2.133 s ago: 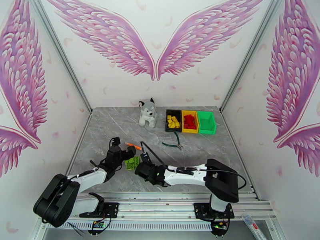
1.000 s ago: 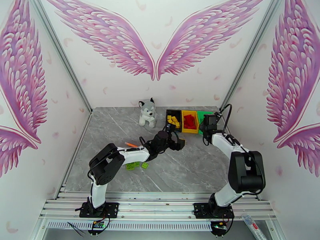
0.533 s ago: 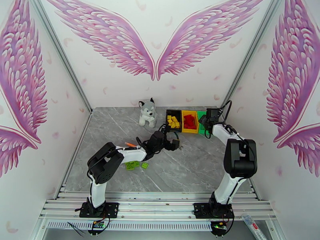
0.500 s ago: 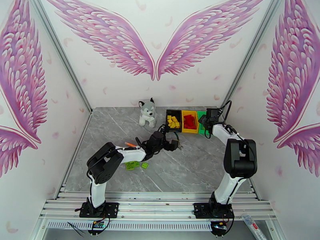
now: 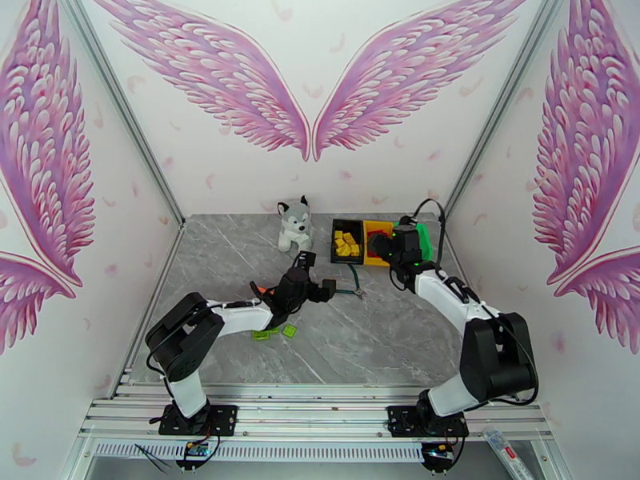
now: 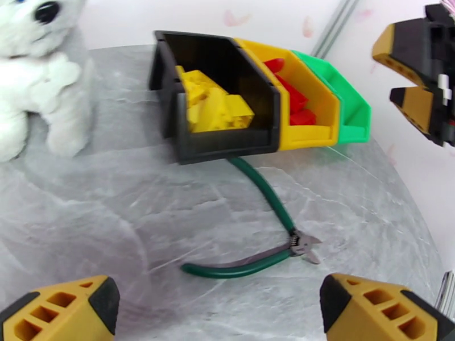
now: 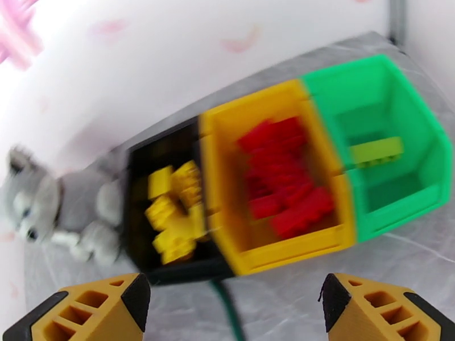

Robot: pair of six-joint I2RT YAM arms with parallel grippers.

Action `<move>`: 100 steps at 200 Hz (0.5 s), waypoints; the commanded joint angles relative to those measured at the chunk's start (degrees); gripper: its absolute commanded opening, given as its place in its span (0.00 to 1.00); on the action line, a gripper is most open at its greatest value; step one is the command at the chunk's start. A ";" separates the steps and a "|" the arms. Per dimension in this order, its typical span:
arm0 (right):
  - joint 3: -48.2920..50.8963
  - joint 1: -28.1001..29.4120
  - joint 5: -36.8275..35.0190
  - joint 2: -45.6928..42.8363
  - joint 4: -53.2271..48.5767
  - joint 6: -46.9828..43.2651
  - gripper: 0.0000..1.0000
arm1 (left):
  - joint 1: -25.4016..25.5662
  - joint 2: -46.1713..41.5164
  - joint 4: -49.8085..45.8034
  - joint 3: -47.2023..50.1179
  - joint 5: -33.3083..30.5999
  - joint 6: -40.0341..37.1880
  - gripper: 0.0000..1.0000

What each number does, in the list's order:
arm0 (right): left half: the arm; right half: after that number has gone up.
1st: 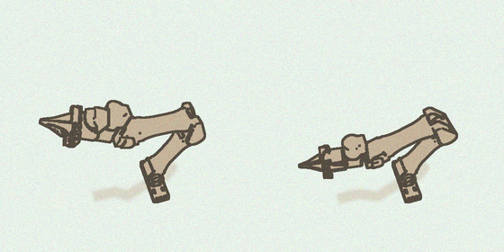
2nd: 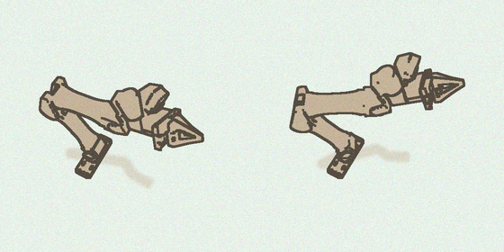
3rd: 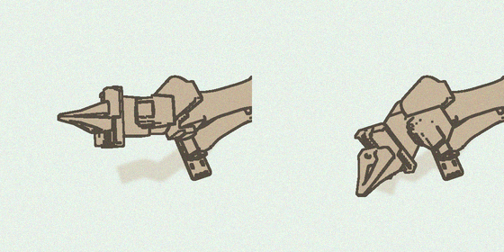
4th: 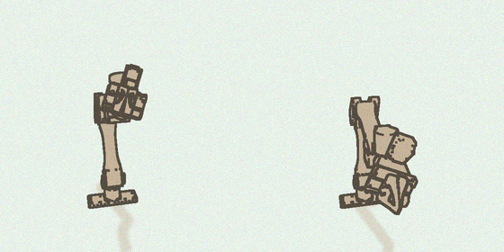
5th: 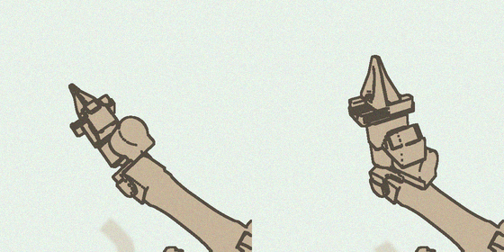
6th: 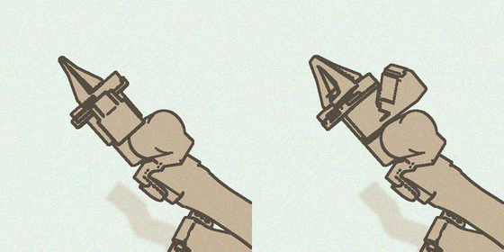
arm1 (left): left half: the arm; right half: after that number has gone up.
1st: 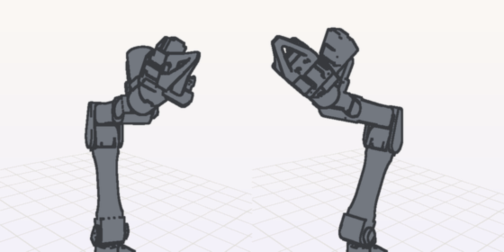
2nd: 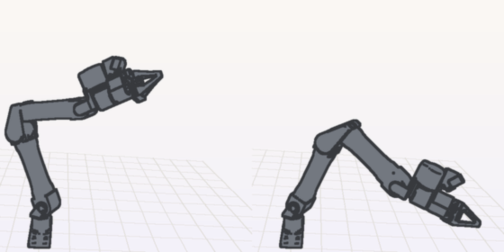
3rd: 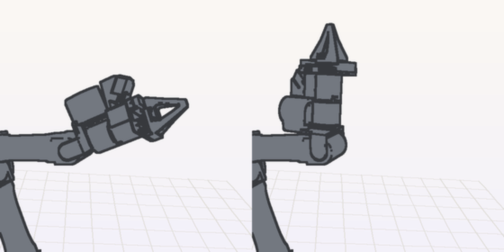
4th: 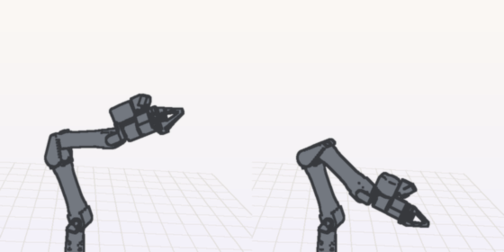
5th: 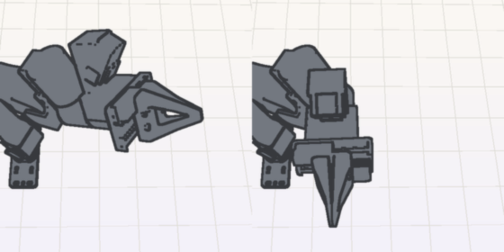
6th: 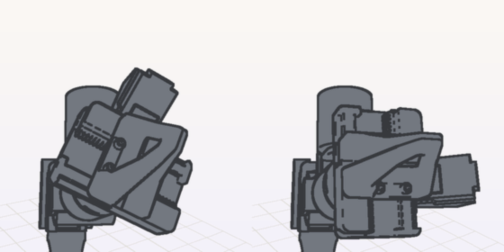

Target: Sort the legos into containers by color

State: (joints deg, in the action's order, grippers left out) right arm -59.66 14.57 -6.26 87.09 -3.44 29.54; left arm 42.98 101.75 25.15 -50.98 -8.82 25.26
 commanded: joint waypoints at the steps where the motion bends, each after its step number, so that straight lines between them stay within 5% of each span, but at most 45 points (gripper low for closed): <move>1: 3.15 5.66 1.60 -1.18 1.64 -3.53 0.88 | -1.13 -4.12 -0.57 3.35 -5.49 1.58 0.99; 100: 10.18 32.35 8.03 7.39 4.85 -17.37 0.83 | -12.92 -17.33 -1.94 18.81 -5.89 8.46 0.99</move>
State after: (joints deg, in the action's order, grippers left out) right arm -49.89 42.28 -0.47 90.72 0.30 17.65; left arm 31.99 88.49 23.86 -35.00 -14.85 31.46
